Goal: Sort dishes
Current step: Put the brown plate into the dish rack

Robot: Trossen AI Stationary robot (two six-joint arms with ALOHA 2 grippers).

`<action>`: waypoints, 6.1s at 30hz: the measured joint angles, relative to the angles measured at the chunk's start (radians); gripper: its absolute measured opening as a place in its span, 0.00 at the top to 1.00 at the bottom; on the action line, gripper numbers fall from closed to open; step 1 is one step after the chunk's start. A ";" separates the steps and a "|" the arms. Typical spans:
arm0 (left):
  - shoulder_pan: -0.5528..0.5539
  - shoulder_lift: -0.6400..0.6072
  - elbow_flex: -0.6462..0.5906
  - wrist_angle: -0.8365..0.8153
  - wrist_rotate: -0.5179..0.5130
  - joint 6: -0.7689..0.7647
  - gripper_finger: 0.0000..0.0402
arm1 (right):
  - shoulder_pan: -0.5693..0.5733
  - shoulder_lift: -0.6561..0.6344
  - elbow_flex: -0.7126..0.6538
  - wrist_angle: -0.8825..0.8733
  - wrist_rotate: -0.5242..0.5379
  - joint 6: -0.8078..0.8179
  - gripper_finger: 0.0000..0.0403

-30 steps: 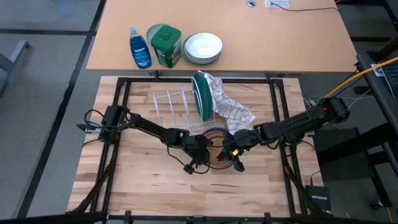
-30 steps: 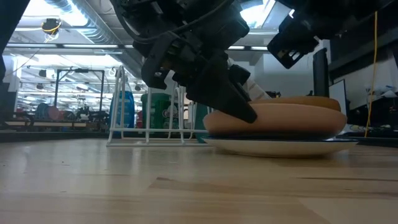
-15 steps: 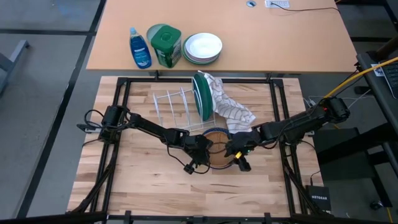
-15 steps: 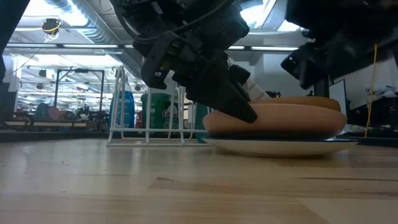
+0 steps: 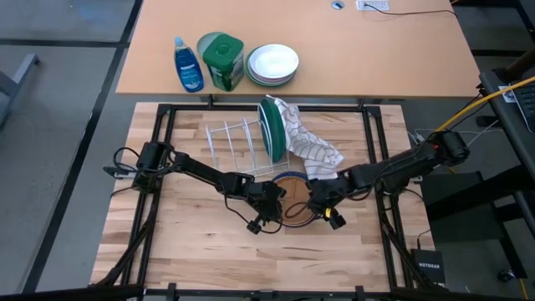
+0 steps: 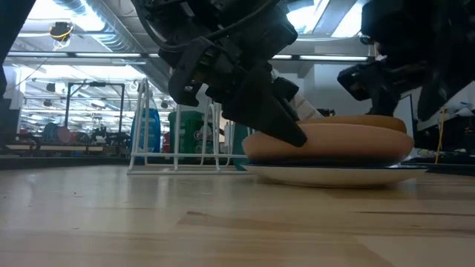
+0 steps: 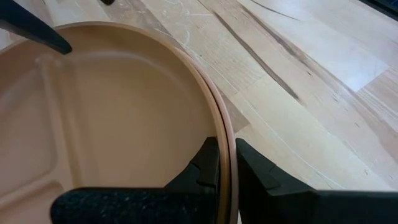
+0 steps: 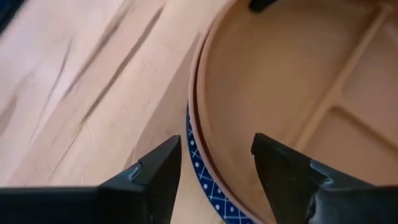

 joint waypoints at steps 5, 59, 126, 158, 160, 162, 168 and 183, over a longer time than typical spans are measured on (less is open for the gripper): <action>0.000 0.000 0.000 0.000 0.000 0.000 0.96 | 0.000 0.048 0.000 -0.012 0.010 -0.019 0.54; -0.031 0.000 0.000 0.016 -0.063 -0.113 0.61 | 0.001 0.088 0.093 -0.038 -0.108 -0.001 0.95; -0.146 -0.467 0.000 0.019 -0.420 -0.772 1.00 | 0.000 -0.056 0.850 -0.705 0.419 0.010 0.75; -0.429 -0.847 -0.517 0.432 -1.497 -0.938 1.00 | 0.000 -0.143 0.849 -0.711 0.513 0.007 0.75; -0.396 -0.847 -0.545 0.464 -1.494 -0.945 1.00 | 0.000 -0.135 0.849 -0.711 0.513 0.007 0.75; -0.359 -0.847 -0.570 0.485 -1.493 -0.955 1.00 | 0.000 -0.125 0.849 -0.710 0.513 0.007 0.75; -0.245 -0.847 -0.625 0.481 -1.473 -1.027 1.00 | 0.000 -0.093 0.849 -0.710 0.513 0.007 0.75; -0.092 -0.845 -0.736 0.397 -1.341 -1.250 0.98 | 0.000 -0.044 0.848 -0.717 0.513 0.007 0.75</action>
